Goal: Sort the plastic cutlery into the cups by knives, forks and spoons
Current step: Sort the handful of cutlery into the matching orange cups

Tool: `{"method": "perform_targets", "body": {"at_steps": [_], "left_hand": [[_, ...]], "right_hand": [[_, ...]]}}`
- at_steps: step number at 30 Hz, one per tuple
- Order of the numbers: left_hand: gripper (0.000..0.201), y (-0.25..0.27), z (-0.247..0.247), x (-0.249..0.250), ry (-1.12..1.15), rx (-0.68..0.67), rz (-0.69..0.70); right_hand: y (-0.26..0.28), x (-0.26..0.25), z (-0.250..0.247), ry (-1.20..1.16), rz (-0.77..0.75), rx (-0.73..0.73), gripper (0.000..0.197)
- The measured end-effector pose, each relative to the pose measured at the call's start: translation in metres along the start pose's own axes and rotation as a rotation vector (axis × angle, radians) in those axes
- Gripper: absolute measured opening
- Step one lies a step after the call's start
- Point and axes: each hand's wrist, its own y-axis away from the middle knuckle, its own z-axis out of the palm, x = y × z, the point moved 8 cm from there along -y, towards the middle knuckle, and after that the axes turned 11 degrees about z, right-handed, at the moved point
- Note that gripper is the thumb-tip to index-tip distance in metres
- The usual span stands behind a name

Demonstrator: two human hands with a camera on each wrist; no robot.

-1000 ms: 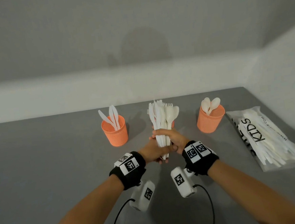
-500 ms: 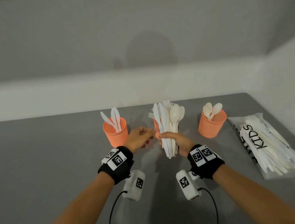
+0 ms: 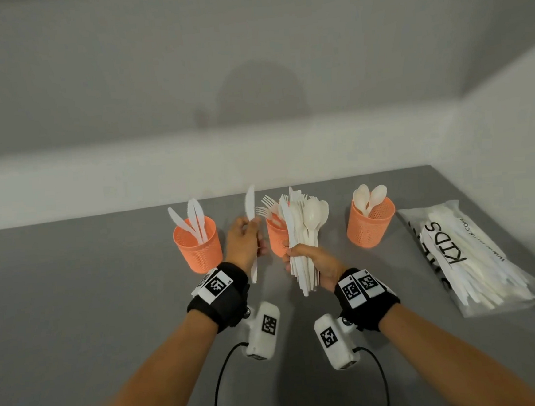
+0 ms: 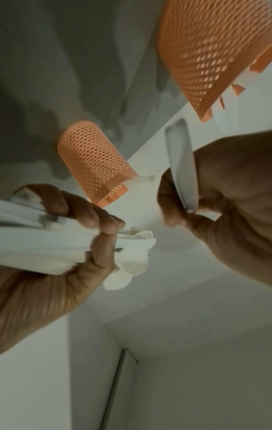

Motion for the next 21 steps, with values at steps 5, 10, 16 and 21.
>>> {"method": "perform_targets", "body": {"at_steps": [5,10,16,21], "left_hand": [[0.016,0.007,0.023,-0.001,-0.186,-0.124,0.015],[0.019,0.008,0.032,-0.003,-0.221,-0.088,0.051],[0.014,0.003,0.027,-0.009,-0.250,-0.004,0.103],[0.025,-0.002,0.024,-0.019,-0.242,-0.005,0.052]], "right_hand": [[0.002,-0.001,0.006,-0.060,-0.004,-0.018,0.012],[0.000,-0.004,0.010,-0.034,-0.010,-0.012,0.005],[0.000,-0.009,0.005,-0.028,-0.057,-0.020,0.008],[-0.006,-0.005,-0.004,-0.022,-0.017,0.014,0.013]]}}
